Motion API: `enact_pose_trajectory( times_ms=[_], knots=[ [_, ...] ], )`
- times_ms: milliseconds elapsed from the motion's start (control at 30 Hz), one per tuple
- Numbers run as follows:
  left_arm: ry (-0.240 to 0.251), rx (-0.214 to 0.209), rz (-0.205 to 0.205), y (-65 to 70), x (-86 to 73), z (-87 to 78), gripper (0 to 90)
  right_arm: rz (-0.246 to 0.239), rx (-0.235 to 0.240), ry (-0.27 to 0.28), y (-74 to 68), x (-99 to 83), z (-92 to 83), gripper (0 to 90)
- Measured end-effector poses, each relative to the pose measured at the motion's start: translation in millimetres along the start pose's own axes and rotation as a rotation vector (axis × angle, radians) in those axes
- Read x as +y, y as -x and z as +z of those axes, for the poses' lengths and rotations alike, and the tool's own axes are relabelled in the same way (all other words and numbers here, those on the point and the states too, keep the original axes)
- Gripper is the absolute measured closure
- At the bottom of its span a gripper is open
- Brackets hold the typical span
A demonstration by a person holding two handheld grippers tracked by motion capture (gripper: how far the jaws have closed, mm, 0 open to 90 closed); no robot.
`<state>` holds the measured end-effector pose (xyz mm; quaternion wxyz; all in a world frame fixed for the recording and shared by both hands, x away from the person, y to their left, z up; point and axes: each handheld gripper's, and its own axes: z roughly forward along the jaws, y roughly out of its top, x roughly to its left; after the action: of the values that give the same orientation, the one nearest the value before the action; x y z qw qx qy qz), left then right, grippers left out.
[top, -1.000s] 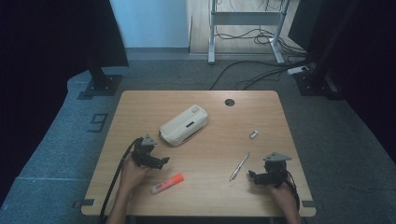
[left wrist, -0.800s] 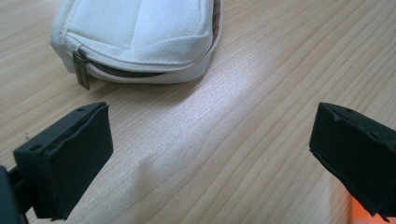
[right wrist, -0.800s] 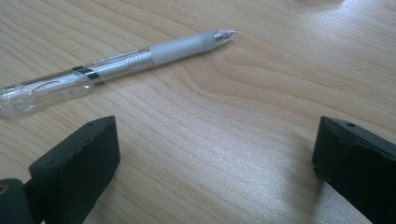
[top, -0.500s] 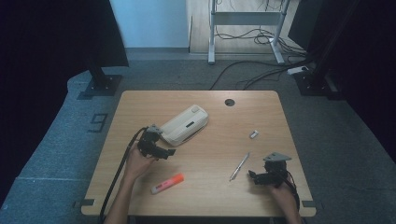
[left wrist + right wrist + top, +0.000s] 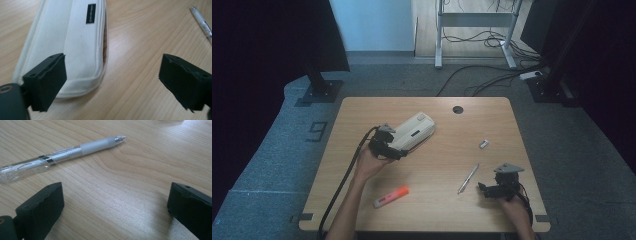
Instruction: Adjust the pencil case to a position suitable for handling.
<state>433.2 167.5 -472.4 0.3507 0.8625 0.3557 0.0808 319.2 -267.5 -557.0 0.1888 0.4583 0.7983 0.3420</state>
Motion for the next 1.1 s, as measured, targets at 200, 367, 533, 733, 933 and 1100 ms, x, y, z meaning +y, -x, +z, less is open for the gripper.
enact_pose_trajectory(
  times_ms=[200, 367, 533, 733, 933, 1100],
  knots=[
    [-0.004, 0.012, 0.023, -0.7, 16.3, 7.9, 14.0, 0.000, 0.000, 0.000, 0.0, 0.0, 0.0, 0.5],
    [-0.031, 0.015, 0.041, -1.3, 25.4, 17.9, 16.2, 0.000, 0.000, 0.000, 0.0, 0.0, 0.0, 0.5],
    [-0.047, 0.005, 0.028, -6.5, 30.7, 27.1, 17.9, 0.000, 0.000, 0.000, 0.0, 0.0, 0.0, 0.5],
    [-0.067, 0.004, 0.031, -11.6, 36.3, 41.5, 22.6, -0.001, 0.000, 0.000, 0.0, 0.0, 0.0, 0.5],
    [-0.062, -0.011, 0.016, -17.0, 35.0, 51.8, 29.0, -0.001, 0.001, -0.001, 0.1, 0.0, -0.1, 0.5],
    [-0.107, 0.040, 0.040, -18.4, 30.2, 60.9, 30.9, -0.001, 0.001, -0.001, 0.1, 0.0, -0.1, 0.5]
  ],
)
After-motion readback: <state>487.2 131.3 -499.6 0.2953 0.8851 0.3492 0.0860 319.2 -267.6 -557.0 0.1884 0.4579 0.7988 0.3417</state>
